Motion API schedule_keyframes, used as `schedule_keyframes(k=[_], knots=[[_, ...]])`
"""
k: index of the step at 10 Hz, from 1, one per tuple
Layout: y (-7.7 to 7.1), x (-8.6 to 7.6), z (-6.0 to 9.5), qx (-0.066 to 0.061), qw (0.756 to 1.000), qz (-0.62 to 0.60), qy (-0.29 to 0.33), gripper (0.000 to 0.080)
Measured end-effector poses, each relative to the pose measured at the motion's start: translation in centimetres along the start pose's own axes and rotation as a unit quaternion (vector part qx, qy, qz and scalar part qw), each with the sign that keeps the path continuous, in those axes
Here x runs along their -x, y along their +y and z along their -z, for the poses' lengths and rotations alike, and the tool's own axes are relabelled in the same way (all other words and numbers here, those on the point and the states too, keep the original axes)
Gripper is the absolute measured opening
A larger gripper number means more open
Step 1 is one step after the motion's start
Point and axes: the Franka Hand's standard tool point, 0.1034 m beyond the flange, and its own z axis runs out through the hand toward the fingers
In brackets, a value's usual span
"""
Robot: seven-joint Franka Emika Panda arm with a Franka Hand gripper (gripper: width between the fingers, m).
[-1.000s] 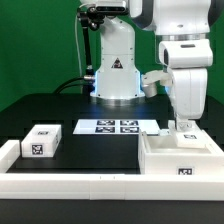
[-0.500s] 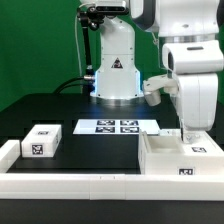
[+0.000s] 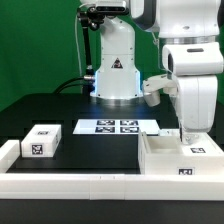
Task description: Assemble cabinet
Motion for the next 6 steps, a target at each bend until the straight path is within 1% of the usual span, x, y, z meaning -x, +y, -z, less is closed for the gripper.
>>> schedule_keyframes(k=[1,2,3,4,5,6], knots=[[0.0,0.0,0.2,0.0,1.0,-0.002,-0.001,0.0305],[0.1,-0.1,1.1,0.002,1.0,-0.004,-0.004,0.0481],[0.3,0.0,2.1,0.006,1.0,-0.003,-0.006,0.0481],[0.2,0.2,3.1,0.008,1.0,-0.002,-0.011,0.0611],[-0.3,0.3,4.0,0.011,1.0,-0.001,-0.014,0.0638],[-1.0,0.3,4.0,0.017,1.0,-0.017,-0.013,0.0638]])
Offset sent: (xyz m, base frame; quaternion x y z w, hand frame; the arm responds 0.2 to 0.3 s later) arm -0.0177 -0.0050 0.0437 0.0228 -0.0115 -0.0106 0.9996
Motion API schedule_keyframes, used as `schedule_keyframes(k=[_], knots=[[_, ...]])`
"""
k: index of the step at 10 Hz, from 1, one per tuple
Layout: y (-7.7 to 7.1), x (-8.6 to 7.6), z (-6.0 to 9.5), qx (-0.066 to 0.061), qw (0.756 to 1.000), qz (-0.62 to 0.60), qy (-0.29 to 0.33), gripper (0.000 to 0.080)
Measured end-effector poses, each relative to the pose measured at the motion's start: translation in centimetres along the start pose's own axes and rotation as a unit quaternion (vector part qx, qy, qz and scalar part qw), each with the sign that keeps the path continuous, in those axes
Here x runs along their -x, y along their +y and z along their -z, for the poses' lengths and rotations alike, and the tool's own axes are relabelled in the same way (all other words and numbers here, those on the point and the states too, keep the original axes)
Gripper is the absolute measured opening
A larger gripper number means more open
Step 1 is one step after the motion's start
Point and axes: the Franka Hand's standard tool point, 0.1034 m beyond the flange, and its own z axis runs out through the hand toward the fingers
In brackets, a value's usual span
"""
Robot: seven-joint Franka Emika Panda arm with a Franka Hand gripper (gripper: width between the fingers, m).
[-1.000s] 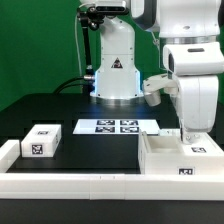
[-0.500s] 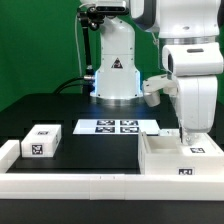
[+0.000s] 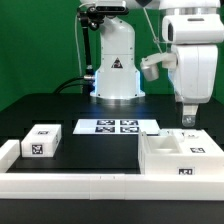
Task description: Assemble cabinet
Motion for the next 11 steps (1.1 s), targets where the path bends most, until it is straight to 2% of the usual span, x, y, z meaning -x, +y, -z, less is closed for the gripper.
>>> schedule_keyframes(k=[1,4,5,8,9,11], knots=[[-0.3,0.1,-0.1,-0.004,1.0,0.002,-0.001,0.0648],[-0.4,0.0,-0.2,-0.003,1.0,0.002,-0.001,0.0649],[-1.6,-0.2,-0.3,0.003,1.0,0.007,0.002,0.0649],[-7.3,-0.3,-1.7,0.008,1.0,0.021,0.009,0.0649],[-8.4,-0.1,-1.9,0.007,1.0,0.02,0.008,0.0649],[-8.1,-0.1,-1.8,0.009,1.0,0.016,0.008,0.0649]])
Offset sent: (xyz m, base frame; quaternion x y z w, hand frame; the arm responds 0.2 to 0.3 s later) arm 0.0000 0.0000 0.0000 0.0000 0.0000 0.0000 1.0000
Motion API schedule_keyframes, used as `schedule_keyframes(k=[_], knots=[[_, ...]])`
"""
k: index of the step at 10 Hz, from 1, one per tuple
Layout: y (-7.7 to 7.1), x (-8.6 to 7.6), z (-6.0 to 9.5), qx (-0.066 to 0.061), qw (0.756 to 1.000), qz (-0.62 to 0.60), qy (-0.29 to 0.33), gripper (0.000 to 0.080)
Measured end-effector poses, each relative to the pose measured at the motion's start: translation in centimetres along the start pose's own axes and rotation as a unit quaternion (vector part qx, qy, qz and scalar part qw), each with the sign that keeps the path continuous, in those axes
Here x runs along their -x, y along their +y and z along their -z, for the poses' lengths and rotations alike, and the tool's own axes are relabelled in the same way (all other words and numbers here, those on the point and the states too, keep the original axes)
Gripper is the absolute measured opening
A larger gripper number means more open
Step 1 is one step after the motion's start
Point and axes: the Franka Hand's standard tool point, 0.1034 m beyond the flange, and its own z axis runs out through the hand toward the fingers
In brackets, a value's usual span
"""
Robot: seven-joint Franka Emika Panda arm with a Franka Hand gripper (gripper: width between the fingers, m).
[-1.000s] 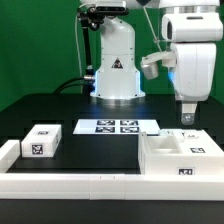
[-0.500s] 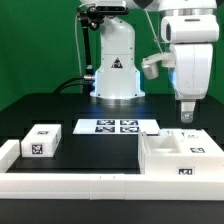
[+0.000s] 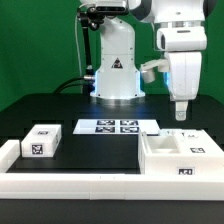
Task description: Assemble cabinet
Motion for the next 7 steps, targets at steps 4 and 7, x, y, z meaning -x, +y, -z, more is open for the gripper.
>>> schedule_keyframes(k=[4,7], knots=[[-1.3,0.0,-0.7,-0.013,1.0,-0.009,-0.003,0.0649],[-4.5,-0.7,-2.2,-0.04,0.999,-0.002,-0.003,0.0649]])
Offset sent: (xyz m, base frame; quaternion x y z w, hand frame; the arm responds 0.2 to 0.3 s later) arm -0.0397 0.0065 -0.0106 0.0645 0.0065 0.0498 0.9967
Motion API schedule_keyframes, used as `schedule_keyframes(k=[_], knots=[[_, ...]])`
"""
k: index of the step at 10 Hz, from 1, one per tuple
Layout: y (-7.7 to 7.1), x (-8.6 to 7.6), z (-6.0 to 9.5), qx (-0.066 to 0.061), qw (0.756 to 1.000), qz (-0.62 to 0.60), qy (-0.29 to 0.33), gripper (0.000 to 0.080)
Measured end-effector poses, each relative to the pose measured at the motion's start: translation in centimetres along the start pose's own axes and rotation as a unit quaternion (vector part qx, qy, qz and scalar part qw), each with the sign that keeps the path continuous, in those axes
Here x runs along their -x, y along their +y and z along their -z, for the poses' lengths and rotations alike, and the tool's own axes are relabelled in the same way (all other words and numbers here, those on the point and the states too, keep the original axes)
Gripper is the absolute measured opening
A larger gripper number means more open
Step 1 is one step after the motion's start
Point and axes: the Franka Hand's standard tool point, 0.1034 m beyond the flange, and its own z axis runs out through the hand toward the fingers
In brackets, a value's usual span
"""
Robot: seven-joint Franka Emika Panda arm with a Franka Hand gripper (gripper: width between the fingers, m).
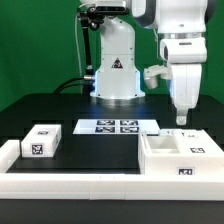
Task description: Assemble cabinet
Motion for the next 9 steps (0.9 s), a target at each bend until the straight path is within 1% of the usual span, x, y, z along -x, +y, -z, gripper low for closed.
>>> schedule_keyframes(k=[2,4,8,9], knots=[[-0.3,0.2,-0.9,-0.006,1.0,-0.004,0.003,0.0649],[-0.5,0.2,-1.5,-0.011,1.0,-0.005,0.004,0.0649],[-1.3,0.3,-3.4,-0.024,1.0,-0.009,0.011,0.0649],[-1.2,0.2,-3.5,-0.021,1.0,-0.01,0.014,0.0649]])
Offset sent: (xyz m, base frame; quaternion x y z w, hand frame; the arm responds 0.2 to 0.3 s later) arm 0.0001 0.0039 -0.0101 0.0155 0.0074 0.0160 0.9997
